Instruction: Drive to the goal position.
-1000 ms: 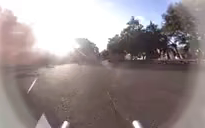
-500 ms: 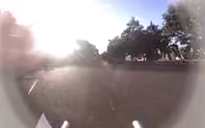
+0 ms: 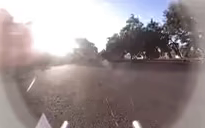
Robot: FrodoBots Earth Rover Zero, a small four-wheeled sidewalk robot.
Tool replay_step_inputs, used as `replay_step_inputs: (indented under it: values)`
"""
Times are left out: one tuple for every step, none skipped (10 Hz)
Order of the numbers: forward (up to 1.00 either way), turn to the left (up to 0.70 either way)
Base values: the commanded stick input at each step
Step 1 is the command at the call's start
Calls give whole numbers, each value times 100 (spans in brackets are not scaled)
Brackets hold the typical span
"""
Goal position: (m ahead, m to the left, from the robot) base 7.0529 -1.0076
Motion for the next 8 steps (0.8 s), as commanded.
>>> replay_step_inputs:
  values:
    - [70,3]
    - [70,3]
    - [70,3]
    - [70,3]
    - [70,3]
    - [70,3]
    - [70,3]
    - [70,3]
